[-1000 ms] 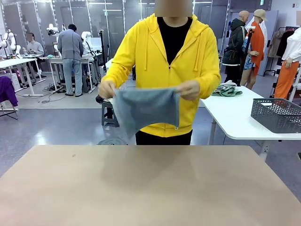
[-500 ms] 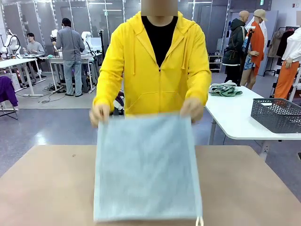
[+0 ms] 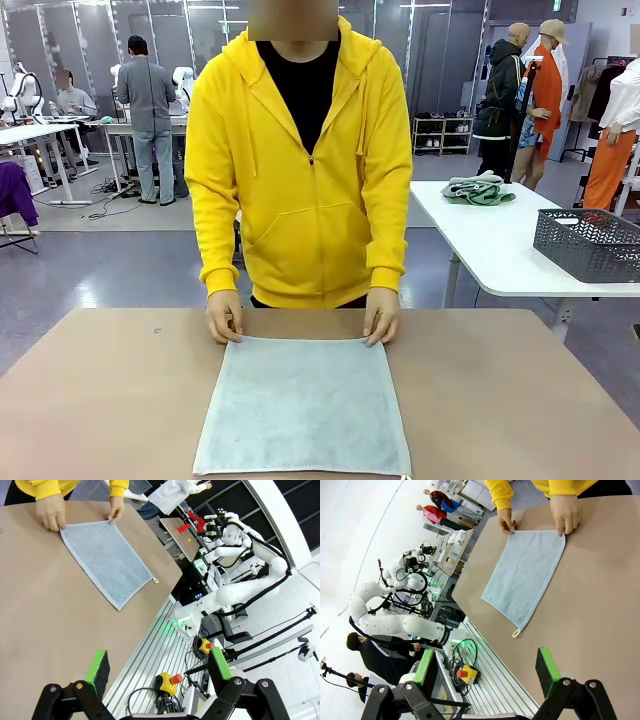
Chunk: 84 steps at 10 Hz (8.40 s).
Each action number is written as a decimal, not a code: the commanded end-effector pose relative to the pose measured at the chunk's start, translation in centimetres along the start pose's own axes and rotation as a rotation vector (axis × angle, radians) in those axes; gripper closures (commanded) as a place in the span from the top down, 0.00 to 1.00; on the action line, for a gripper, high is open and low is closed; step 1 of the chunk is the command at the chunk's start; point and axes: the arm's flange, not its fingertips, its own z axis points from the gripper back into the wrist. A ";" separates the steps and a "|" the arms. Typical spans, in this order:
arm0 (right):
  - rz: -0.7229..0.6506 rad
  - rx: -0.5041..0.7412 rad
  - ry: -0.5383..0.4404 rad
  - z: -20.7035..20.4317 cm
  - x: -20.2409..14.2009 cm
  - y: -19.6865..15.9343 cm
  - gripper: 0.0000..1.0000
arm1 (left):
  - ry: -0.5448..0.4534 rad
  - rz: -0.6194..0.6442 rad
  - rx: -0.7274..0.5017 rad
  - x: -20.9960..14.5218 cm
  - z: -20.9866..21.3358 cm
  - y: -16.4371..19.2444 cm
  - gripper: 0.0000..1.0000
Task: Fold the towels and place them in the basket.
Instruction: When a person lays out a Towel with hook on the table, fold it in half twice.
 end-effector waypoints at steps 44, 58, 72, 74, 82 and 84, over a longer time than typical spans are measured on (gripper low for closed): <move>1.171 -0.651 1.170 -40.7 -4.9 9.3 1.00 | 1.176 -0.892 0.574 2.0 -47.5 -4.8 1.00; 1.081 -0.655 1.134 -44.4 -5.6 1.8 1.00 | 1.158 -0.885 0.548 -1.2 -50.3 -0.9 1.00; 1.052 -0.647 1.164 -44.6 -7.9 -0.1 1.00 | 1.165 -0.869 0.539 -1.2 -50.5 -0.2 0.86; 1.059 -0.655 1.149 -44.6 -7.9 0.0 0.45 | 1.167 -0.866 0.543 -1.2 -50.5 -0.2 0.26; 1.045 -0.661 1.146 -44.5 -7.4 0.4 0.00 | 1.175 -0.861 0.550 -1.1 -50.1 -0.5 0.00; 1.038 -0.663 1.137 -44.2 -7.2 0.8 0.00 | 1.160 -0.873 0.555 -1.0 -49.5 -1.1 0.00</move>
